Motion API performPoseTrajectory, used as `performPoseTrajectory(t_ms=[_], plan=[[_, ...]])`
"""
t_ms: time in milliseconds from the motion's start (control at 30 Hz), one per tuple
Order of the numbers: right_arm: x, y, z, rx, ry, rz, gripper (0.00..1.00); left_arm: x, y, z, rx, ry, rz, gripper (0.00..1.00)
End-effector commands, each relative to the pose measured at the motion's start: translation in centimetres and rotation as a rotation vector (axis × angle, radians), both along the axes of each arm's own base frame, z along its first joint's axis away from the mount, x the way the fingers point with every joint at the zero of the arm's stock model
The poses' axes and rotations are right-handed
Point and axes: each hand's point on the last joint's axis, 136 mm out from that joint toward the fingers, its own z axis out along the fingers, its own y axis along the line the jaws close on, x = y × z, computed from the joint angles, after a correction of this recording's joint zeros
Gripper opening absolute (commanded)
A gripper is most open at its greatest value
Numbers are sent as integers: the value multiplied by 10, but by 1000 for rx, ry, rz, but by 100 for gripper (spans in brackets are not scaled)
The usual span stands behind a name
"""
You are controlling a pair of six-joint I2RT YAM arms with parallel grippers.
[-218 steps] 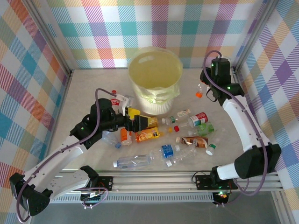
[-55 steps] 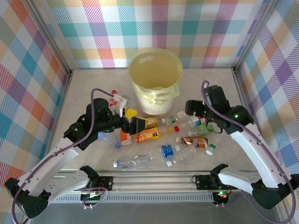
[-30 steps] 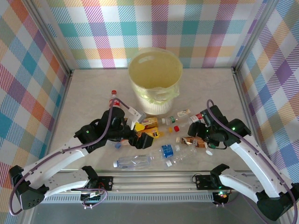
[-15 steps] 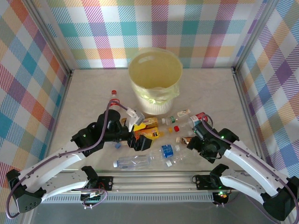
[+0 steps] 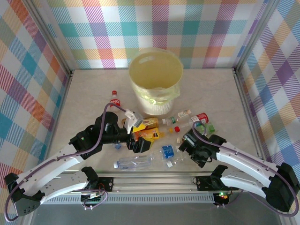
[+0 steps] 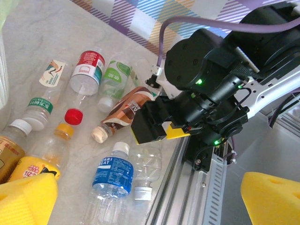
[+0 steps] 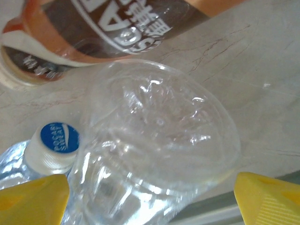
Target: Put the plastic bottles in the bin
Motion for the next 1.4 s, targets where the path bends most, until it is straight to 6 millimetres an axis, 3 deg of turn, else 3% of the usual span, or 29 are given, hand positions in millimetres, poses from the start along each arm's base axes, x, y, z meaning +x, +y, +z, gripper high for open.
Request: performPoseTrajectory(t_ms=[0, 267, 733, 1067, 1300, 1367], plan=[[14, 9, -3, 57, -59, -88, 89, -9, -2, 5, -23, -26, -48, 100], [28, 14, -7, 38, -119, -124, 84, -9, -2, 5, -24, -24, -45, 100], [27, 1, -13, 6, -151, -152, 69, -9, -2, 3, -20, -17, -44, 100], [28, -4, -4, -1, -185, -142, 59, -9, -3, 3, -21, -12, -46, 100], [29, -8, 7, -13, -227, -105, 58, -9, -6, 1, -17, 1, -60, 100], [30, -9, 12, -27, -242, -83, 58, -7, -8, 9, -44, -19, -59, 100]])
